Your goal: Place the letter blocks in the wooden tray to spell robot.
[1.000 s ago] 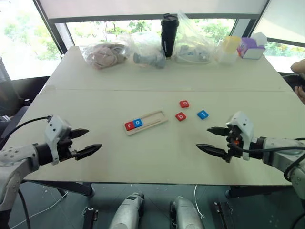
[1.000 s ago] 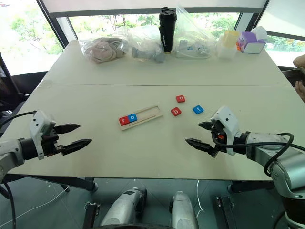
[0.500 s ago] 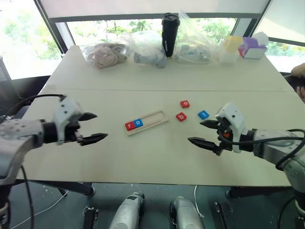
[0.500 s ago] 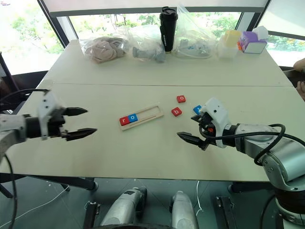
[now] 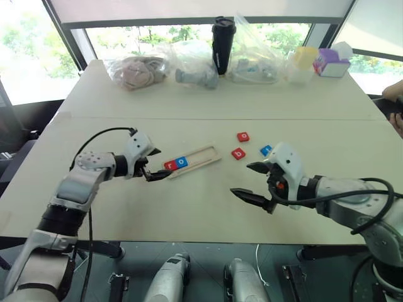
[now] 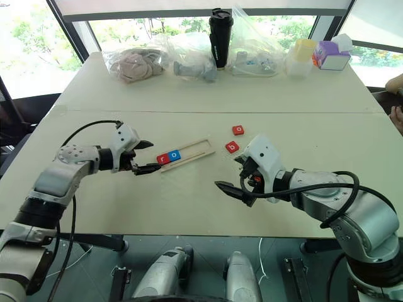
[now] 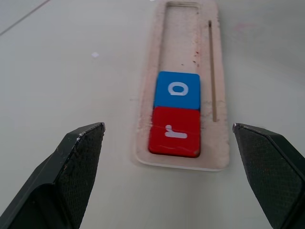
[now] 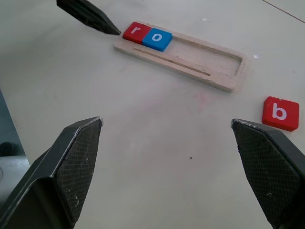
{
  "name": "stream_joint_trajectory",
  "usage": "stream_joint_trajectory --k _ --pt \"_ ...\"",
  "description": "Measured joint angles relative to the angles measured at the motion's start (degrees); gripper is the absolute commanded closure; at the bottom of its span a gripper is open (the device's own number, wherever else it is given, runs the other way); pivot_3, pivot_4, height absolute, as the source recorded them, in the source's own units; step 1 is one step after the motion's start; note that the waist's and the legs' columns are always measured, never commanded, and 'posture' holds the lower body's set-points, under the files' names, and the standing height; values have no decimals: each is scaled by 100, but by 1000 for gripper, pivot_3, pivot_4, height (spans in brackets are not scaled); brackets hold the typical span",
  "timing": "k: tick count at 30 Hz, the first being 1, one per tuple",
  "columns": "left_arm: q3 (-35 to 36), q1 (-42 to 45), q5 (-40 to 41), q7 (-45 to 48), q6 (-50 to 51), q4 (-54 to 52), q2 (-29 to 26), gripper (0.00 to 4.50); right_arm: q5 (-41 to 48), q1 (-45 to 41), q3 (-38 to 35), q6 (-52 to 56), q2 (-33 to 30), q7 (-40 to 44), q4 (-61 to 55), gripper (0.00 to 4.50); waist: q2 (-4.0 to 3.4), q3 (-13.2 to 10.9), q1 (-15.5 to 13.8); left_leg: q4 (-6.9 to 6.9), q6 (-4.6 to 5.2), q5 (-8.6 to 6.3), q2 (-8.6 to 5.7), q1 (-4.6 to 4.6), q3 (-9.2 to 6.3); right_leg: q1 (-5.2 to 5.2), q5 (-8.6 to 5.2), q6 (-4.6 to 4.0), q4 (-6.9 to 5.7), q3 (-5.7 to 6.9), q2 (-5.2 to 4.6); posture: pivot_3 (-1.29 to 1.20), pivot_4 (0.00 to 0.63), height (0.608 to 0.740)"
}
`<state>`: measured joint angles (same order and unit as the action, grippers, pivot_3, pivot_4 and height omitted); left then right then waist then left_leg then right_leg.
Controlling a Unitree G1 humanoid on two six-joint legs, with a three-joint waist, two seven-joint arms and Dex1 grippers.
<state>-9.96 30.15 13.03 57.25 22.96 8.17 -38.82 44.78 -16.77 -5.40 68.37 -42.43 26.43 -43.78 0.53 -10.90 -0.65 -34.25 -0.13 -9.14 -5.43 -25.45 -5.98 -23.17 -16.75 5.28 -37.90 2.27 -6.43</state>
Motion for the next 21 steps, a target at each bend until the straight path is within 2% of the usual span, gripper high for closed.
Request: stream_joint_trajectory --k 11,15,16,21 --pt "-212 159 -529 -82 -614 689 463 0 -319 324 248 -469 -8 52 138 32 0 3 -6 -16 3 2 -1 9 -1 14 13 22 -7 1 2 0 150 740" --pt "-216 179 -539 40 -682 784 548 1201 -349 320 281 -498 -10 52 138 0 -2 5 -14 -23 3 2 -1 10 -2 21 13 22 -7 2 1 0 150 740" --pt "-215 181 -539 69 -714 810 551 1352 -348 314 286 -498 -10 51 138 0 -2 5 -13 -27 3 2 -1 10 -3 22 13 22 -7 2 2 0 150 740" --pt "-212 211 -556 160 -733 868 552 1351 -346 227 285 -481 -35 37 138 0 -2 5 -4 -41 4 0 -1 10 -3 28 14 22 -7 2 2 0 150 740"
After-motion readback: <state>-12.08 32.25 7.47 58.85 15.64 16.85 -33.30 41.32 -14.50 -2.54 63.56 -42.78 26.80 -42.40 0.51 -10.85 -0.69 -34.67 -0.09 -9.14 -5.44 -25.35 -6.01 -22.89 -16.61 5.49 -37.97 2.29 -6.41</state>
